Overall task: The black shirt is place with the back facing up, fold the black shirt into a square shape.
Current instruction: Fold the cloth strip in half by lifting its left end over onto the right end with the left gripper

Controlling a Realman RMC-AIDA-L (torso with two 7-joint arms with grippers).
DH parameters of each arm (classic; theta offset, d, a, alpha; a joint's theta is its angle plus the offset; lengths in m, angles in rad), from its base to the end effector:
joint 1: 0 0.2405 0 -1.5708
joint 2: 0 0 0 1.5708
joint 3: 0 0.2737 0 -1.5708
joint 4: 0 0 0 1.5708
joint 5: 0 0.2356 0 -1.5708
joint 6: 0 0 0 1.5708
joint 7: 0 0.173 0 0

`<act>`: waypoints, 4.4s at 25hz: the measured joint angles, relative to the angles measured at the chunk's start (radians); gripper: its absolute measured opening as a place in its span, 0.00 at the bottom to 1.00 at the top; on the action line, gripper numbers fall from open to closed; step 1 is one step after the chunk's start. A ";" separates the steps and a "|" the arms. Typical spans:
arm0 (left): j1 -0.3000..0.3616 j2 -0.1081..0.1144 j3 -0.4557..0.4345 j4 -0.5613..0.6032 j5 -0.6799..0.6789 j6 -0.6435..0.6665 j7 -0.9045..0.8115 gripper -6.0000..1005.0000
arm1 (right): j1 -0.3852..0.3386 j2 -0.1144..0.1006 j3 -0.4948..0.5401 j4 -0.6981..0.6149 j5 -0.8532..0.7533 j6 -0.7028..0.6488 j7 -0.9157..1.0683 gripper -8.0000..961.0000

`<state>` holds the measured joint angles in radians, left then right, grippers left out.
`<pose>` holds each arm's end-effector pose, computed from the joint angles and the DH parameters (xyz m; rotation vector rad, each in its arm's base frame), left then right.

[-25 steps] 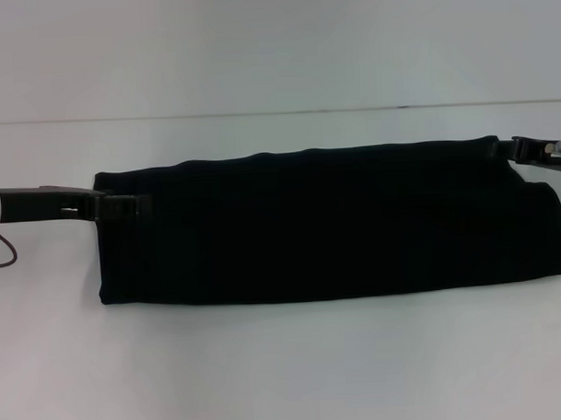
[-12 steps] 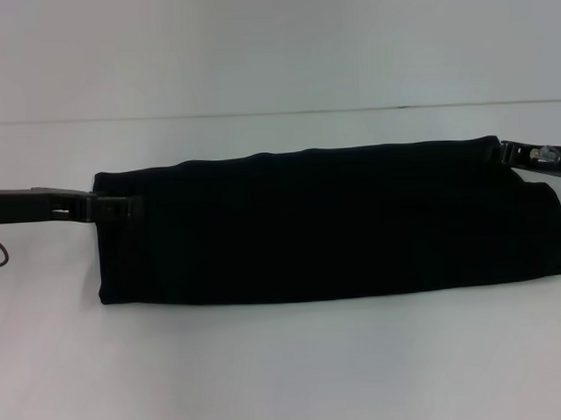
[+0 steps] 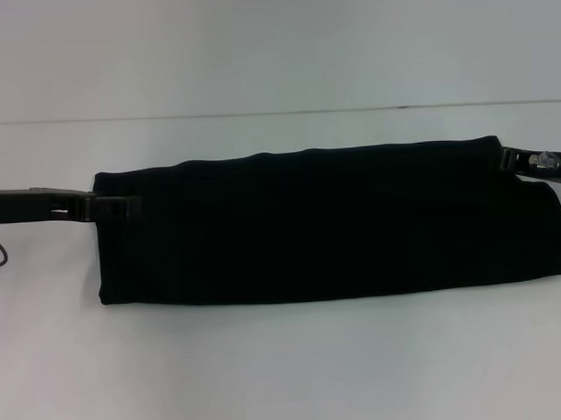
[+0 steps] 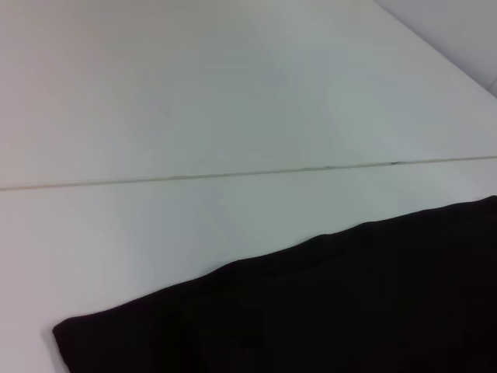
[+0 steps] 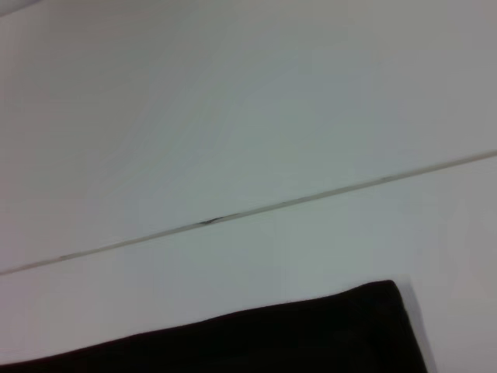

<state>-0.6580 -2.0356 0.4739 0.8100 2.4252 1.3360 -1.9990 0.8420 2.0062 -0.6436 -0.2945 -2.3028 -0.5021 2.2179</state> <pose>-0.3192 0.4357 0.0356 -2.2925 -1.2313 -0.3317 0.3382 0.5065 -0.0288 -1.7609 1.4262 0.3046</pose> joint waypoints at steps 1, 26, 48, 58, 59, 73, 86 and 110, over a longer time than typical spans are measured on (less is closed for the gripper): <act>0.000 0.000 0.000 0.000 0.000 0.000 0.000 0.73 | 0.001 0.001 0.000 -0.003 0.000 0.000 -0.007 0.30; -0.008 0.001 0.002 -0.009 -0.002 -0.015 -0.001 0.73 | 0.061 0.010 -0.009 -0.036 -0.005 0.060 -0.064 0.03; 0.007 0.007 -0.054 0.010 -0.012 0.072 -0.036 0.74 | -0.117 -0.016 -0.003 -0.256 0.191 -0.161 -0.079 0.43; 0.049 0.006 -0.182 -0.019 -0.073 0.367 -0.175 0.75 | -0.262 -0.082 0.000 -0.343 0.398 -0.669 -0.159 0.66; 0.059 0.002 -0.182 -0.024 -0.076 0.377 -0.191 0.75 | -0.269 -0.085 0.001 -0.342 0.398 -0.692 -0.163 0.68; 0.106 -0.010 -0.169 -0.111 0.010 0.349 -0.325 0.88 | -0.272 -0.098 0.002 -0.338 0.397 -0.749 -0.163 0.92; 0.083 0.000 -0.159 -0.167 0.079 0.200 -0.338 0.88 | -0.239 -0.102 0.002 -0.337 0.396 -0.729 -0.162 0.92; 0.064 0.005 -0.133 -0.183 0.098 0.096 -0.352 0.88 | -0.239 -0.098 0.004 -0.337 0.402 -0.730 -0.162 0.92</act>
<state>-0.5941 -2.0310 0.3408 0.6273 2.5232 1.4324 -2.3510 0.6035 1.9081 -0.6400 -0.6320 -1.9006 -1.2319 2.0555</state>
